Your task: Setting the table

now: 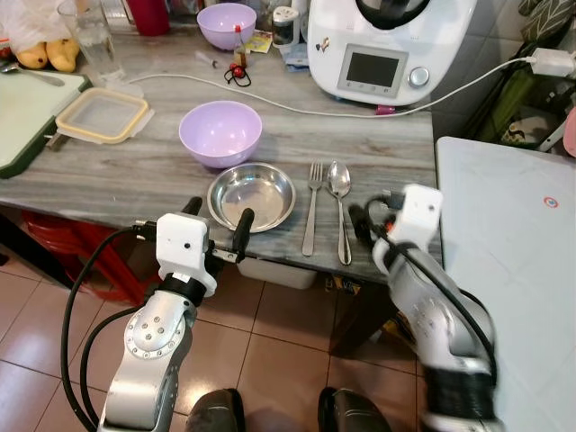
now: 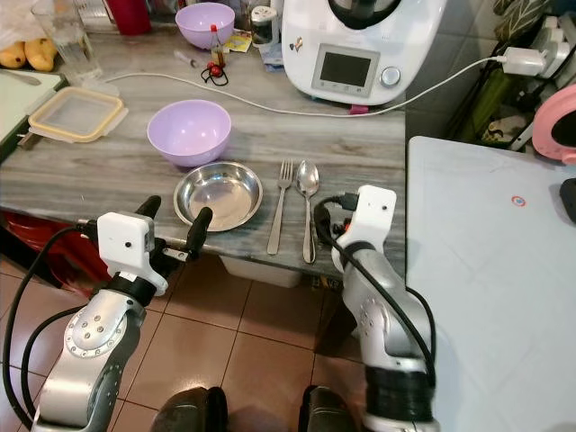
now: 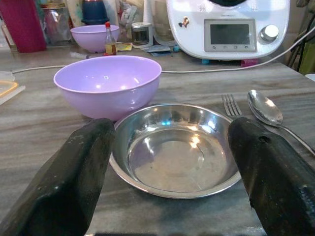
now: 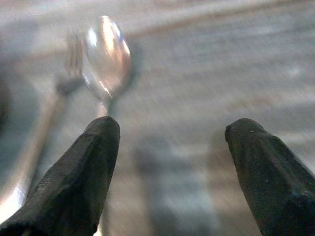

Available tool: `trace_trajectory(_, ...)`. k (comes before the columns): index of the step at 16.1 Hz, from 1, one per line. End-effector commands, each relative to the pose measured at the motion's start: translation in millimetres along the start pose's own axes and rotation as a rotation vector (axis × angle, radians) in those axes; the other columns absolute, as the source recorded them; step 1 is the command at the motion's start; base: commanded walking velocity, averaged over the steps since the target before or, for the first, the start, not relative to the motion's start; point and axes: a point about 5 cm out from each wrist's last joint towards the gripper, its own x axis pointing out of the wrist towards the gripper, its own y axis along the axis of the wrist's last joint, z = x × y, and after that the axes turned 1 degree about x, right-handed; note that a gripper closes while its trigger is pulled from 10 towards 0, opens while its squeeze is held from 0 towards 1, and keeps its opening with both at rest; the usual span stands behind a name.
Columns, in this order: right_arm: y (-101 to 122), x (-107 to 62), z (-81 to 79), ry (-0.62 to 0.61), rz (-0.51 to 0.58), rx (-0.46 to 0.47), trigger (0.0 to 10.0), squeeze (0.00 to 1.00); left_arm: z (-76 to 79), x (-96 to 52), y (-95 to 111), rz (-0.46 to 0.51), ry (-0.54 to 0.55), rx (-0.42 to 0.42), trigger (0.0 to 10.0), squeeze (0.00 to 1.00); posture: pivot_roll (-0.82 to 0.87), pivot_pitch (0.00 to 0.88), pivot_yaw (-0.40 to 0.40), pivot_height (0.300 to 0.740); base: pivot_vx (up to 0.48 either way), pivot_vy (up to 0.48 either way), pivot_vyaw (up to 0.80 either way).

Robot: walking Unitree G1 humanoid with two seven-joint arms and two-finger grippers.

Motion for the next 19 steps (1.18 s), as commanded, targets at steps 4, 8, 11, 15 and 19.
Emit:
trace_trajectory(4,-9.6,-8.8,6.9,-0.010,-0.072,-0.144,10.0,0.00,0.1,-1.4,0.6,-0.001,-0.008,-0.002,10.0,0.00,0.03,0.130,0.001,0.740,0.000,0.000,0.00)
trace_trajectory(8,-17.5,-10.1,5.1,0.021,-0.144,-0.214,10.0,0.00,-0.1,-2.8,0.2,-0.008,-0.007,-0.004,10.0,0.00,0.03,0.137,-0.001,0.740,0.000,0.000,0.00)
trace_trajectory(11,-21.2,-10.1,-3.0,0.096,-0.183,-0.251,10.0,0.00,0.1,-3.4,-0.4,-0.012,-0.004,-0.007,10.0,0.00,0.03,0.138,-0.004,0.740,0.000,0.000,0.00)
trace_trajectory(15,-24.5,-10.6,-11.1,0.181,-0.206,-0.312,10.0,0.00,0.9,-3.0,-1.3,-0.015,-0.003,-0.011,10.0,0.00,0.03,0.137,-0.007,0.740,0.000,0.000,0.00)
trace_trajectory(19,-23.9,-10.5,-12.6,0.199,-0.205,-0.321,10.0,0.00,1.1,-2.8,-1.7,-0.016,-0.003,-0.014,10.0,0.00,0.03,0.134,-0.008,0.740,0.000,0.000,0.00)
